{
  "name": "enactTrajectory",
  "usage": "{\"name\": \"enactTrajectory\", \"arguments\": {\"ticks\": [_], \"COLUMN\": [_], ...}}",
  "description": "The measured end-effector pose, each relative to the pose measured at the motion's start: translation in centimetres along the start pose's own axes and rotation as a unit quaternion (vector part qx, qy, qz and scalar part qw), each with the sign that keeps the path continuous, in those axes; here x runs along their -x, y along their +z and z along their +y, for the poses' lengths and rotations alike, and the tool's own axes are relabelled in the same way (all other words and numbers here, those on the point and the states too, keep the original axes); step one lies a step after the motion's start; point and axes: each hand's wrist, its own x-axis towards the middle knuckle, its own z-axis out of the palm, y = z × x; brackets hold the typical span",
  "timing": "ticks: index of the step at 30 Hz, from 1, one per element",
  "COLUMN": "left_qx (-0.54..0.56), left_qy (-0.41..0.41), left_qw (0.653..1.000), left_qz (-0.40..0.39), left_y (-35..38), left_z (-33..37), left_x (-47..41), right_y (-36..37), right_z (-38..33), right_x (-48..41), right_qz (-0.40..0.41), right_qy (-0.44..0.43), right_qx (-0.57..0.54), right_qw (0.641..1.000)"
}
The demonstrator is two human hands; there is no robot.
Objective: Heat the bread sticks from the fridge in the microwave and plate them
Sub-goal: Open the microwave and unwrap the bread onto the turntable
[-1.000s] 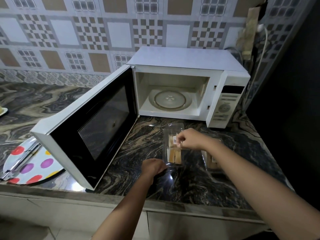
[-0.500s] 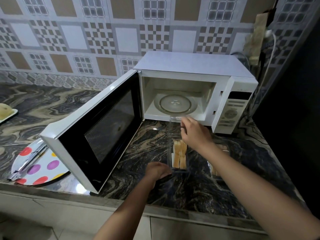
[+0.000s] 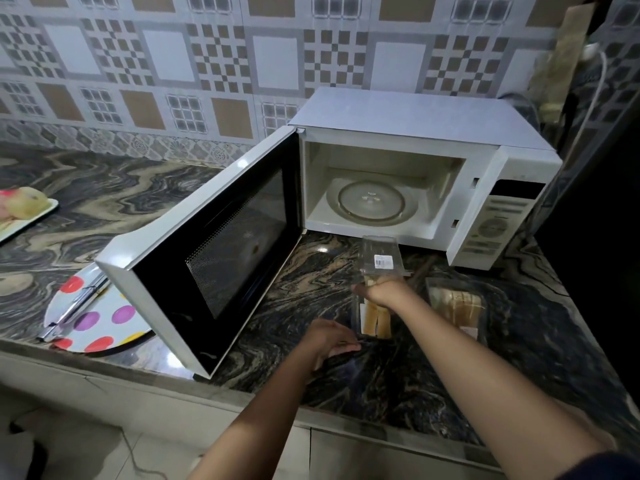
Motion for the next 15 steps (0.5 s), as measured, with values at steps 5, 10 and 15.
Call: {"name": "enactTrajectory", "arguments": {"ticks": [5,10,15], "left_qx": [0.042,0.052,0.073], "left_qy": [0.004,0.001,-0.006], "left_qw": [0.999,0.999,0.997], "left_qz": [-0.005,0.000,0.024], "left_y": [-0.32,-0.38,0.34], "left_z": [-0.18,-0.50,-0.57], "left_x": [0.01,-0.17,-0.40], "right_y": [0.58,0.49,0.04], "right_z": [-0.75,-0.86,-1.10], "right_x": [-0.46,-0.48,-0.65], "right_qz": [0.000,0.029,0.049], "right_qy": [-0.001,0.015,0.021], "right_qx": [0.022,0.053,0.040], "right_qw": [1.000,0.998,0.998]}}
